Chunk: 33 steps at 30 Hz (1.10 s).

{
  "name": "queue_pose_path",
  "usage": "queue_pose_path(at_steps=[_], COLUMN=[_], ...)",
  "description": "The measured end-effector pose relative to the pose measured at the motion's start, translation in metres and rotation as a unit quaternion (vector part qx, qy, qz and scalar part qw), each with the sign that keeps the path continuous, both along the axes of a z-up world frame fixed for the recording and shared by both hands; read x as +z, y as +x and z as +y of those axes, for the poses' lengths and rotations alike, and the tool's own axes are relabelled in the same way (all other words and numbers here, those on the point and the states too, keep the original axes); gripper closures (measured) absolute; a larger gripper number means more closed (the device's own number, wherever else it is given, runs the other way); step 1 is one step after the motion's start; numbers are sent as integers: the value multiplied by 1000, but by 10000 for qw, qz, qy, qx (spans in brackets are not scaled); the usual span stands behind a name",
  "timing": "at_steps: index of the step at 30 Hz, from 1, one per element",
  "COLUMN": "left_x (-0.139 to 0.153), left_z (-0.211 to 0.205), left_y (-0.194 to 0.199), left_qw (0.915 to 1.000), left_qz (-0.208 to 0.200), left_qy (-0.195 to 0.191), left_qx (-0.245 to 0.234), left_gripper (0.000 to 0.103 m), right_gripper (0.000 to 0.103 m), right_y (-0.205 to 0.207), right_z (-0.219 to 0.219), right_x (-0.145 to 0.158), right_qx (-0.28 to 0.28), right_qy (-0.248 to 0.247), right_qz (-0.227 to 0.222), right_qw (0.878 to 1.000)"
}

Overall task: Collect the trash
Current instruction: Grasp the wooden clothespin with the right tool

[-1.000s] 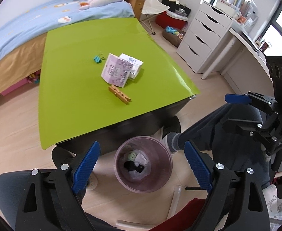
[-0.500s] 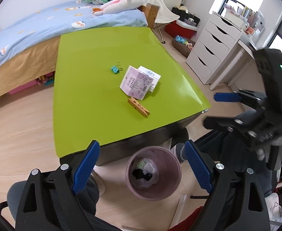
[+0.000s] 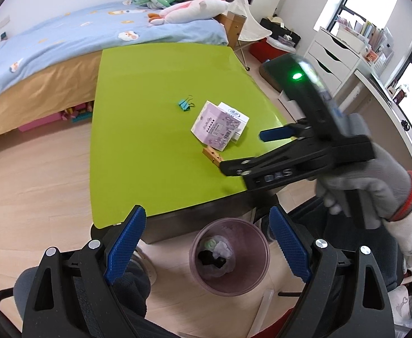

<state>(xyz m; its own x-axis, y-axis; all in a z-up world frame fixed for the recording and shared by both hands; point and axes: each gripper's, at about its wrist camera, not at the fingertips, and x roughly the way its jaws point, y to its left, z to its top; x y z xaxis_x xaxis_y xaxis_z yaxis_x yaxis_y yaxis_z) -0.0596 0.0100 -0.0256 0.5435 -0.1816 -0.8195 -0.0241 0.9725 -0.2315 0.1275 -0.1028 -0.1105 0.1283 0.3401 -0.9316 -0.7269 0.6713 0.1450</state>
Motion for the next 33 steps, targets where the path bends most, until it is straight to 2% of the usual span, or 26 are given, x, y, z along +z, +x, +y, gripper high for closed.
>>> queue_pose_path(at_steps=[2, 4, 6, 10, 15, 19, 27, 33], left_x=[-1, -2, -3, -4, -5, -6, -5, -1], left_z=[3, 6, 9, 12, 13, 13, 12, 12], left_y=[0, 0, -1, -2, 0, 1, 7, 19], left_qw=[10000, 10000, 9999, 9999, 9998, 9998, 9998, 9999], left_qz=[8, 14, 11, 14, 19, 30, 50, 25], left_qy=[-15, -21, -52, -83, -106, -119, -106, -72], left_qx=[39, 64, 97, 143, 161, 163, 129, 106], left_gripper=[17, 17, 17, 17, 17, 17, 17, 17], right_gripper=[5, 28, 36, 65, 76, 90, 91, 91], right_y=[1, 3, 3, 5, 7, 10, 9, 1], right_z=[6, 13, 18, 23, 24, 23, 11, -17], right_x=[-6, -11, -16, -22, -27, -27, -25, 2], right_qx=[27, 68, 134, 199, 227, 247, 187, -18], right_qy=[-41, -135, -185, -266, -352, -426, -192, 299], right_qz=[17, 43, 66, 96, 45, -44, 45, 62], right_qw=[10000, 9999, 9997, 9994, 9991, 9988, 9996, 9995])
